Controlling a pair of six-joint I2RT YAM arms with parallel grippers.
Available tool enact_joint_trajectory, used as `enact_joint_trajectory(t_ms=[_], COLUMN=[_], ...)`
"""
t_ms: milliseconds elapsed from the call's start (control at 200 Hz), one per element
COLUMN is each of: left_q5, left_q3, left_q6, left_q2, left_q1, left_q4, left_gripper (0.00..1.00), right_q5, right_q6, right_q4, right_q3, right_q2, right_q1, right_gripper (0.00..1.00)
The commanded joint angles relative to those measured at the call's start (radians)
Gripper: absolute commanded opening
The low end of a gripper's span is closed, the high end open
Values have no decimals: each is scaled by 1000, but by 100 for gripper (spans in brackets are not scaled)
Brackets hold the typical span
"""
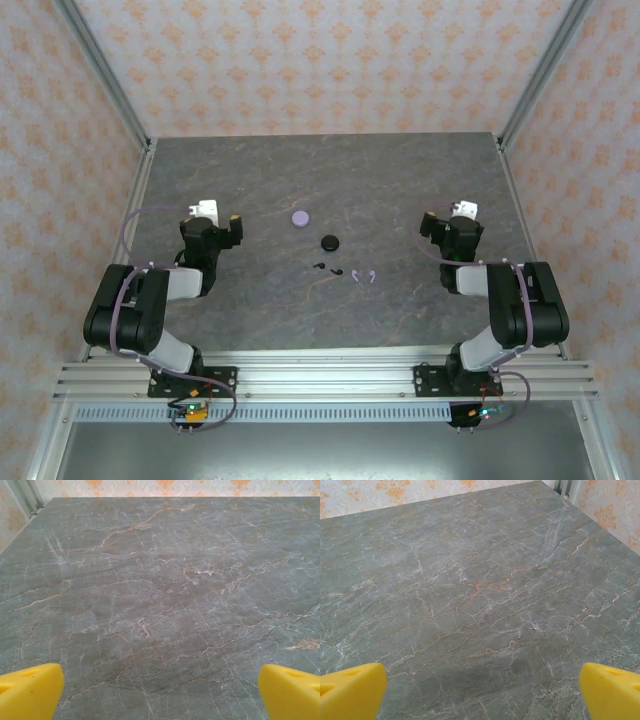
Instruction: Insert the wireless bluetooth earbuds into the charging case
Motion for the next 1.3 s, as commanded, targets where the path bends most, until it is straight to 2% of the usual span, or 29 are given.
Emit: enact_joint_trajectory(t_ms=[0, 901, 991, 1101, 1291], left_q5=[-25, -24, -53, -142, -165], left_q3=[-9, -4, -1, -41, -17], left_q6=[17, 17, 3, -34, -135], left_q2=[-26, -30, -65, -144, -325], left_q1=[6, 7, 6, 7, 8], left_q4=[-9, -16, -50, -54, -297], left_gripper=[100, 100, 100, 100, 100], right_q5=[-7, -6, 10, 67, 105], right_q6=[15, 15, 23, 49, 163], right_q4=[-7, 0, -79, -189, -477], right_q3=[-12, -17, 12, 38, 132], right_q2=[-20, -23, -55, -122, -223], right_q1=[-6, -6, -6, -4, -5], right_gripper=[99, 99, 99, 99, 99])
